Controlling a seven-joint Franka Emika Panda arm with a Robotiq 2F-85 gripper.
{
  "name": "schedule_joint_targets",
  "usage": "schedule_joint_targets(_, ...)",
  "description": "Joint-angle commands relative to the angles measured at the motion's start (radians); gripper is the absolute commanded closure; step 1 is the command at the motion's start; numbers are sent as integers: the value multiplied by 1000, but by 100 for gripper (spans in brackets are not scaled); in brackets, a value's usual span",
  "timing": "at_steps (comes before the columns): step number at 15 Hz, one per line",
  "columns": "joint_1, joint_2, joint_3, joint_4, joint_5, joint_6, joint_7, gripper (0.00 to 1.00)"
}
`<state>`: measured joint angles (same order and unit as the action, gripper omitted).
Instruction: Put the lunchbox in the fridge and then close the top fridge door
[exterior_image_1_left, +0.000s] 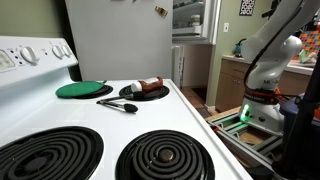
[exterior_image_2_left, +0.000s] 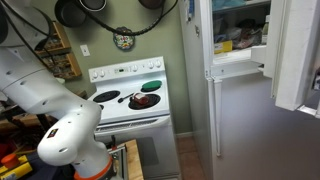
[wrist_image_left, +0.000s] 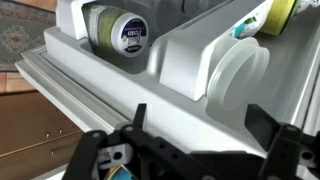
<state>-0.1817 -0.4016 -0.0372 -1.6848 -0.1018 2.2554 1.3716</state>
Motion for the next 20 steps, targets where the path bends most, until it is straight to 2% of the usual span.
schedule_joint_targets(1, 29, -46, -41, -44, 38, -57, -234, 0)
schedule_joint_targets(6, 54, -94, -76, -84, 138, -127, -551, 0)
schedule_joint_targets(10, 55, -141, -88, -129, 168, -180, -793, 0)
schedule_joint_targets(11, 7, -89, -48, -73, 149, -158, -697, 0)
schedule_joint_targets(18, -1, -85, -41, -70, 150, -161, -711, 0)
schedule_joint_targets(19, 34, -97, -70, -76, 177, -138, -808, 0)
schedule_joint_targets(20, 36, -97, -74, -76, 177, -128, -845, 0)
